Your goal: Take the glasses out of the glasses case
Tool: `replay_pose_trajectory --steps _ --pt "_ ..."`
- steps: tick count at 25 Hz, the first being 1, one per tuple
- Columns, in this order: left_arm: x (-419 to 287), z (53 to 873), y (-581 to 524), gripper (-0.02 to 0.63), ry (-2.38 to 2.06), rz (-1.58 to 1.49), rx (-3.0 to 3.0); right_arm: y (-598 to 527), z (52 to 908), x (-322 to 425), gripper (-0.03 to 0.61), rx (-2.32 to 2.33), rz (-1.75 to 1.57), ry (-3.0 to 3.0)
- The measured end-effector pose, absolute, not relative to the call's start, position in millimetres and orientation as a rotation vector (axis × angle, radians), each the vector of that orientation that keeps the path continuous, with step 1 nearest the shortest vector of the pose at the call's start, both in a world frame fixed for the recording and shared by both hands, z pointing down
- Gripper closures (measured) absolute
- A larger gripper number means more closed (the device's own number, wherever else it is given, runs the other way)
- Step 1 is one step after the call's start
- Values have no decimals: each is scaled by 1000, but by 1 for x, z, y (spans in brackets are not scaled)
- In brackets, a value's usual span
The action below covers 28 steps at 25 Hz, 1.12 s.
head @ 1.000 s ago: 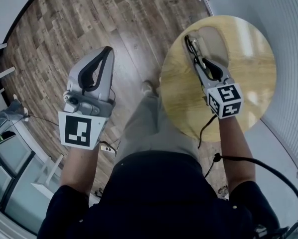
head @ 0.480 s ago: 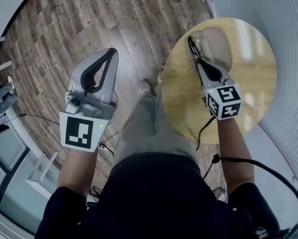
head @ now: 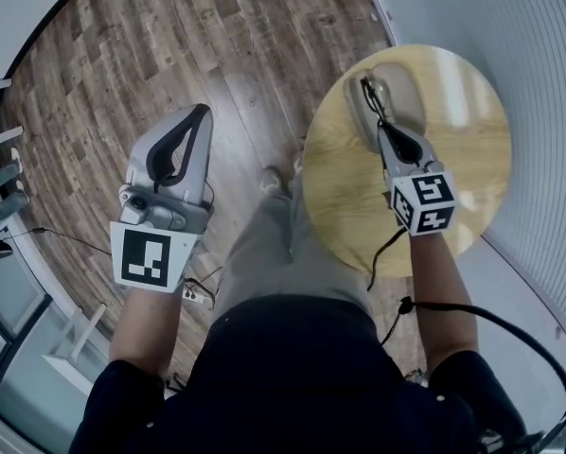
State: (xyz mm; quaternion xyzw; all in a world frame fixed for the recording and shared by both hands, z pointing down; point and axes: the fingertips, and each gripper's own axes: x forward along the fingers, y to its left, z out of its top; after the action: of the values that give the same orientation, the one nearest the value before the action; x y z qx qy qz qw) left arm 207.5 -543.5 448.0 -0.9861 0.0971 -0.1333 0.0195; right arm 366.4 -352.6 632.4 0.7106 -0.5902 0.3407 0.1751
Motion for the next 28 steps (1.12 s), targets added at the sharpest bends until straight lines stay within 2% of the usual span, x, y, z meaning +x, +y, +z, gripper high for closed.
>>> replay_pose_trajectory --steps 28 --pt "149 261 -515 610 330 -22 -2917 -313 412 345 545 2307 644 -1683"
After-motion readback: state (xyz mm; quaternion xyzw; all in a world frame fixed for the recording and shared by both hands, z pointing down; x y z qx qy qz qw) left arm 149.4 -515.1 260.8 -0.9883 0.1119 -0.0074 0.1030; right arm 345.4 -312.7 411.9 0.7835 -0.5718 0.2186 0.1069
